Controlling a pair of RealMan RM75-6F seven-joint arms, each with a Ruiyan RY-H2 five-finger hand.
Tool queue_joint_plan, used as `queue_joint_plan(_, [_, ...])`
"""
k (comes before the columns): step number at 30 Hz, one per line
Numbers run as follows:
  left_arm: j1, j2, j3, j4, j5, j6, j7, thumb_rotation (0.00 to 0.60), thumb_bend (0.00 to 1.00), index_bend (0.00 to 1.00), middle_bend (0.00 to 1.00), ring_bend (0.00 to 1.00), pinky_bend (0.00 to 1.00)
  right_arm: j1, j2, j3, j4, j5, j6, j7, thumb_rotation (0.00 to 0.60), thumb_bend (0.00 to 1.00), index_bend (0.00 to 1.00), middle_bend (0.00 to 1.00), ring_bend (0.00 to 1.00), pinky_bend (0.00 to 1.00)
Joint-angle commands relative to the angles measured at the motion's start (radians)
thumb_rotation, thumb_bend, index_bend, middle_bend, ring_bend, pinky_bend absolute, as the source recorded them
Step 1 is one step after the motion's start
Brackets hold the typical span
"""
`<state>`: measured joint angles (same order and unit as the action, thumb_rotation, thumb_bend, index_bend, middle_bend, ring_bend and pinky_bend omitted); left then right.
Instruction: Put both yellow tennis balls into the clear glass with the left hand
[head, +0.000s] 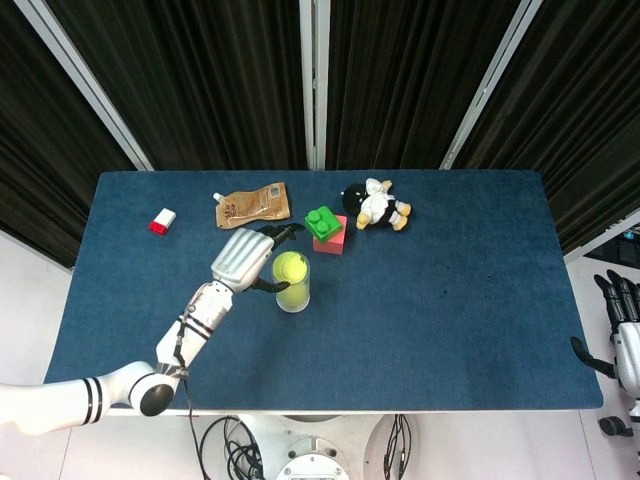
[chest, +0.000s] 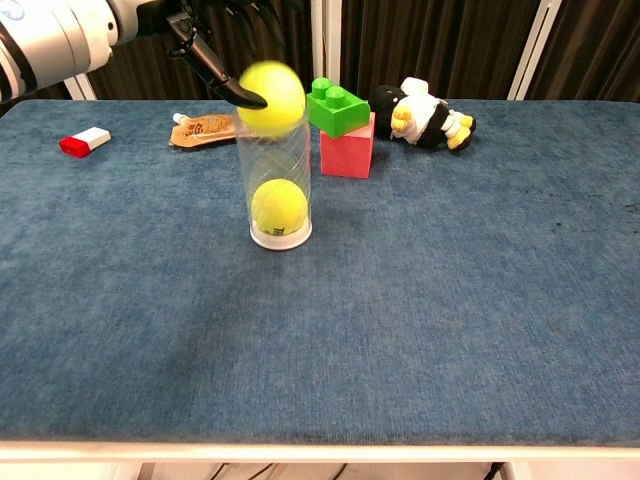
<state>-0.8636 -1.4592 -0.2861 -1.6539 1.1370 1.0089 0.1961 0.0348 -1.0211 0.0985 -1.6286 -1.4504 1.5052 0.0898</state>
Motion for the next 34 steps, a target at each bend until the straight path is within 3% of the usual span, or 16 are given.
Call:
queue_joint_plan(1, [-0.001,0.011,0.004,-0.01,0.009,0.001,0.005,0.6,0.13,0.17,0.28,0.33,0.84,0.001,0.002,0.002,-0.003,0.001,0.001,-0.004,0.6,0.2,0.0,0.0,0.0,0.0])
queue_joint_plan(8, [0.023,0.041,0.004,-0.045,0.029,0.05,0.015,0.6,0.12,0.19,0.28,0.33,0.8,0.002,0.0,-0.002,-0.006,-0.004,-0.002,-0.014,0.6,0.2,0.0,0.0,0.0,0.0])
queue_joint_plan(12, [0.074,0.078,0.023,-0.066,0.106,0.171,0.078,0.6,0.12,0.27,0.29,0.33,0.69,0.001,-0.005,-0.005,-0.003,-0.004,-0.004,-0.014,0.6,0.2,0.0,0.0,0.0,0.0])
queue_joint_plan(15, [0.16,0.135,0.08,-0.068,0.19,0.307,0.167,0.6,0.12,0.34,0.29,0.33,0.58,-0.002,-0.01,-0.01,0.005,-0.013,0.002,-0.015,0.6,0.2,0.0,0.0,0.0,0.0])
queue_joint_plan(18, [0.27,0.197,0.172,-0.056,0.259,0.407,0.186,0.6,0.12,0.37,0.29,0.29,0.49,0.002,-0.015,-0.024,0.027,-0.037,-0.004,-0.021,0.6,0.21,0.0,0.0,0.0,0.0])
queue_joint_plan(21, [0.373,0.24,0.278,0.0,0.328,0.47,0.158,0.6,0.12,0.32,0.25,0.18,0.38,0.012,-0.019,-0.043,0.058,-0.078,-0.018,-0.013,0.6,0.23,0.0,0.0,0.0,0.0])
queue_joint_plan(23, [0.437,0.255,0.343,0.047,0.344,0.488,0.143,0.6,0.12,0.21,0.14,0.06,0.26,0.016,-0.031,-0.05,0.077,-0.1,-0.015,-0.026,0.6,0.24,0.0,0.0,0.0,0.0])
queue_joint_plan(25, [0.497,0.255,0.384,0.079,0.328,0.497,0.133,0.6,0.12,0.11,0.04,0.0,0.15,0.018,-0.044,-0.055,0.081,-0.111,-0.013,-0.042,0.6,0.24,0.0,0.0,0.0,0.0])
queue_joint_plan(28, [0.567,0.237,0.407,0.123,0.299,0.518,0.106,0.6,0.12,0.04,0.0,0.0,0.06,0.023,-0.054,-0.059,0.078,-0.111,-0.024,-0.063,0.6,0.24,0.0,0.0,0.0,0.0])
queue_joint_plan(34, [0.634,0.216,0.404,0.212,0.313,0.55,0.0,0.6,0.12,0.03,0.0,0.0,0.04,0.038,-0.074,-0.054,0.073,-0.095,-0.049,-0.107,0.6,0.24,0.0,0.0,0.0,0.0])
